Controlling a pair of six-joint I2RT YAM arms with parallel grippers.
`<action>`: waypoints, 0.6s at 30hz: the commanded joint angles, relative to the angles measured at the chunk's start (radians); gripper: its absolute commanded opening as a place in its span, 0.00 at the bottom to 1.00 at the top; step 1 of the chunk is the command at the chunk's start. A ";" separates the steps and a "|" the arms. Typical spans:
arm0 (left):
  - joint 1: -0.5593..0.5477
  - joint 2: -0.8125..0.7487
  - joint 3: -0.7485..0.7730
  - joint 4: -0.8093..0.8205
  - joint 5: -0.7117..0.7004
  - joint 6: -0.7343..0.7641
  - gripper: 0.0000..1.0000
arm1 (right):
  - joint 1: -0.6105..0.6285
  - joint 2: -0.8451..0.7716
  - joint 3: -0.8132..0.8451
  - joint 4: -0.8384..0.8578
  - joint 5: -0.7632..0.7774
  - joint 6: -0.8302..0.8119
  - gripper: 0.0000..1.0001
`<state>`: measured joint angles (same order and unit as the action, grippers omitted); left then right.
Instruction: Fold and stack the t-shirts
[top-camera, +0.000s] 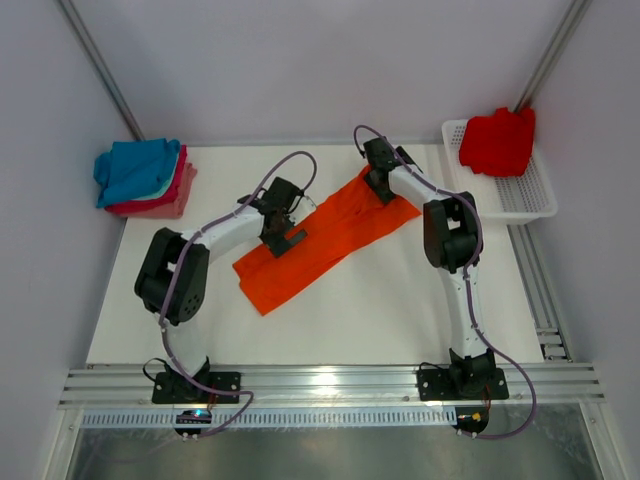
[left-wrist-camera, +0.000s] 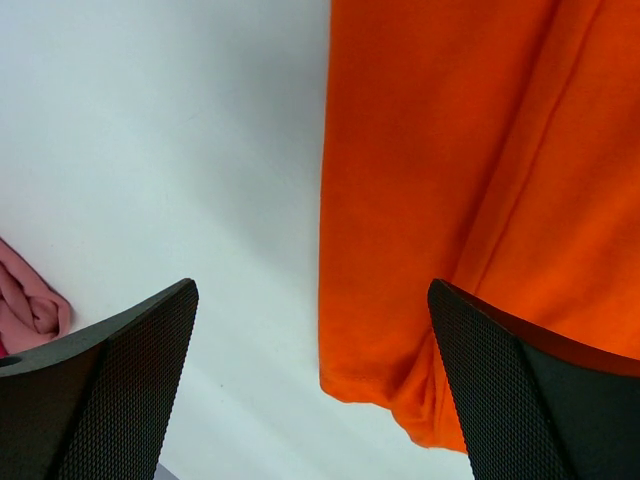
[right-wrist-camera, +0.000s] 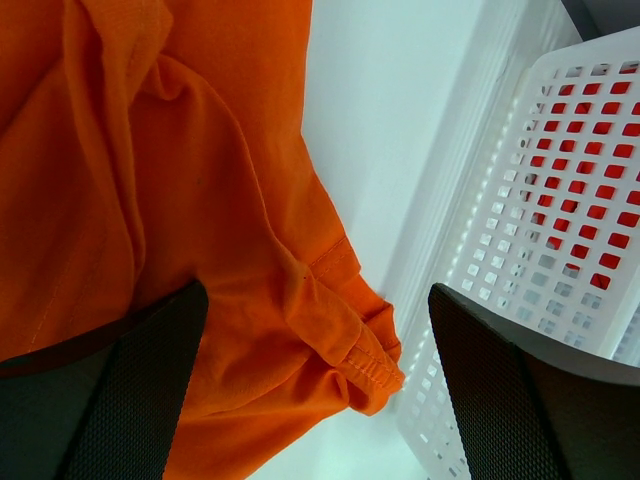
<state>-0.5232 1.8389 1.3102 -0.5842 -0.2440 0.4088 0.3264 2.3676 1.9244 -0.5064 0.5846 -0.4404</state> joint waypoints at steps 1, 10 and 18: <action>0.028 0.029 -0.025 0.057 0.000 0.019 0.99 | 0.010 0.022 0.015 0.002 -0.014 0.016 0.96; 0.035 0.095 -0.040 0.086 0.002 0.038 0.99 | 0.010 0.024 0.024 -0.001 -0.009 0.008 0.96; 0.019 0.079 -0.078 -0.008 0.026 0.033 0.99 | 0.013 0.051 0.064 -0.018 -0.011 0.006 0.97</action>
<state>-0.4923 1.9011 1.2739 -0.5434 -0.2462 0.4385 0.3283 2.3821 1.9476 -0.5072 0.5907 -0.4423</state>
